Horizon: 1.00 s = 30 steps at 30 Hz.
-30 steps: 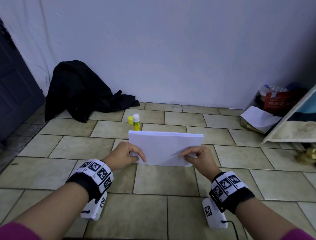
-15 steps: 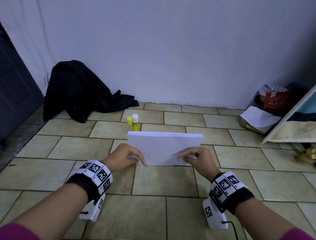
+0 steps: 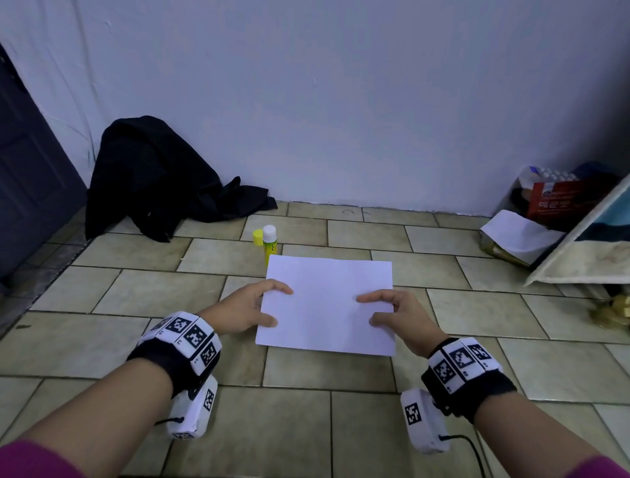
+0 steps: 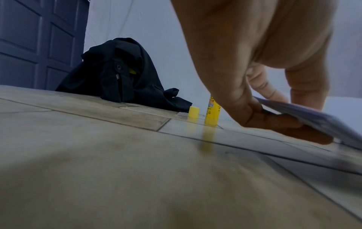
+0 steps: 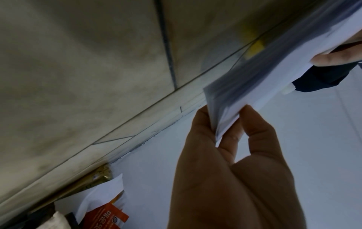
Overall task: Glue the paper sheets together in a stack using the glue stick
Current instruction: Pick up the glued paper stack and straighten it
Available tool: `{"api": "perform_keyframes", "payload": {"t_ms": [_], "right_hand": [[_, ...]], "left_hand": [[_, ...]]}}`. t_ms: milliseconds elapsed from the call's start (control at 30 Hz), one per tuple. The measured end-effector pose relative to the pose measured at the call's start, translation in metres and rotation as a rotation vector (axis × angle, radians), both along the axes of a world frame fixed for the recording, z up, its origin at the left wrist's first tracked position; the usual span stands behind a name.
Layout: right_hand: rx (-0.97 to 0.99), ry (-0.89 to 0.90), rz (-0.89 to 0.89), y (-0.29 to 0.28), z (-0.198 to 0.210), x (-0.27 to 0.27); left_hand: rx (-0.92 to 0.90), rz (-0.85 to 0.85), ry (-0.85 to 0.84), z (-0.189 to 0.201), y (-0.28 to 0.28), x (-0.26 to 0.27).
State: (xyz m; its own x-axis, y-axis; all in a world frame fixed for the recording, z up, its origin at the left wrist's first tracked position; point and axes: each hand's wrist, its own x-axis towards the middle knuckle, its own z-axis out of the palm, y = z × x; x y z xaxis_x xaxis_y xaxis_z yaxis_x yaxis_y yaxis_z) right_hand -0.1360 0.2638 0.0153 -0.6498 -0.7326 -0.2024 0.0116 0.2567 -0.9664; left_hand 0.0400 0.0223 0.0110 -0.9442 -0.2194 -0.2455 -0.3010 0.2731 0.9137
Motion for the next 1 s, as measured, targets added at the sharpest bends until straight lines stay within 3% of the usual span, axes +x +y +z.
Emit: {"api": "perform_keyframes", "payload": {"t_ms": [500, 867, 1000], "right_hand": [[0.289, 0.112, 0.019, -0.004, -0.011, 0.003], [0.436, 0.294, 0.046, -0.008, -0.008, 0.006], [0.446, 0.303, 0.053, -0.007, -0.009, 0.005]], "left_hand": [[-0.026, -0.047, -0.172, -0.013, 0.001, 0.002], [-0.361, -0.02, -0.282, -0.013, 0.009, -0.006], [-0.364, -0.006, -0.293, -0.008, 0.007, -0.007]]}}
